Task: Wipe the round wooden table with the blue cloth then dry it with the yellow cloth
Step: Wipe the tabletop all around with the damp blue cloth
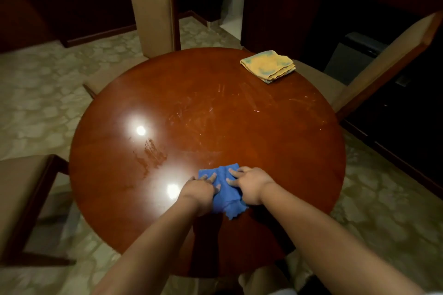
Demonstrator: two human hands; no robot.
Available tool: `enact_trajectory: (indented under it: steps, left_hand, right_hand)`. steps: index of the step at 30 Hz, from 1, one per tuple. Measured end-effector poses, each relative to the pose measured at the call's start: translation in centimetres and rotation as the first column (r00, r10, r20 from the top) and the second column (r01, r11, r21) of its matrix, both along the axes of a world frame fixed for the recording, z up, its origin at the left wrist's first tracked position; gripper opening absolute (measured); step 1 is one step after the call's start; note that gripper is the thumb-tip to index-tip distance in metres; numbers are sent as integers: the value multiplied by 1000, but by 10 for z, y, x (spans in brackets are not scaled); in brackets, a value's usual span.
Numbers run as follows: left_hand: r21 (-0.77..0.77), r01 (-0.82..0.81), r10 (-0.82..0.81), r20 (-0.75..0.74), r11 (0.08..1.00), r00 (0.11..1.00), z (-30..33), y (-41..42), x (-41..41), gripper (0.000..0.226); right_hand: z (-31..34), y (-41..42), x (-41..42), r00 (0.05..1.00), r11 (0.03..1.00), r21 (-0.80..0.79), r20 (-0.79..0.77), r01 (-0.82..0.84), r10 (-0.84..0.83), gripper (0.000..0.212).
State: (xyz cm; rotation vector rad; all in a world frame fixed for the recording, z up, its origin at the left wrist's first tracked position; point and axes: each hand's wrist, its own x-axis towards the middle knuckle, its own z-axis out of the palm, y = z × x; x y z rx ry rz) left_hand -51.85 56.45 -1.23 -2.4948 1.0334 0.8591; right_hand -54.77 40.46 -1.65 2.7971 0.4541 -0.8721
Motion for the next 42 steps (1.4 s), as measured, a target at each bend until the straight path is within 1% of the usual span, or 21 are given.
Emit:
enact_trajectory:
  steps: [7, 12, 18, 20, 22, 24, 28, 33, 35, 42]
  left_hand:
    - [-1, -61, 61, 4, 998, 998, -3, -20, 53, 58]
    - [-14, -107, 107, 15, 994, 994, -9, -37, 107, 57]
    - [-75, -194, 197, 33, 978, 980, -12, -55, 159, 56]
    - [-88, -202, 206, 47, 975, 977, -12, -56, 169, 53]
    - [-82, -176, 183, 80, 981, 980, -13, -56, 173, 50]
    - [-74, -159, 166, 109, 985, 980, -14, -54, 167, 49]
    - [-34, -114, 118, 113, 993, 987, -16, -37, 135, 50]
    - [58, 47, -53, 107, 997, 993, -5, 6, 83, 59]
    - [80, 77, -84, 85, 994, 993, -2, 25, 61, 62]
    - [9, 72, -72, 28, 997, 997, -6, 77, -3, 51]
  right_hand:
    - [-2, -14, 52, 1000, 999, 44, 28, 8, -9, 58]
    - [-1, -32, 100, 998, 996, 82, 62, 18, -23, 61]
    - [-9, -44, 161, 992, 995, 98, 116, 36, -47, 60]
    - [-11, -45, 170, 992, 994, 103, 118, 38, -50, 61]
    - [-12, -46, 170, 992, 993, 109, 112, 49, -61, 63]
    - [-9, -45, 163, 992, 992, 108, 99, 63, -74, 65]
    - [-2, -34, 132, 998, 997, 77, 58, 4, -8, 64]
    - [-4, -7, 78, 998, 997, 55, 18, -62, 61, 63]
    - [-5, 8, 57, 996, 995, 48, 6, -87, 87, 62]
    - [-4, 51, -5, 990, 988, 63, 16, -140, 139, 56]
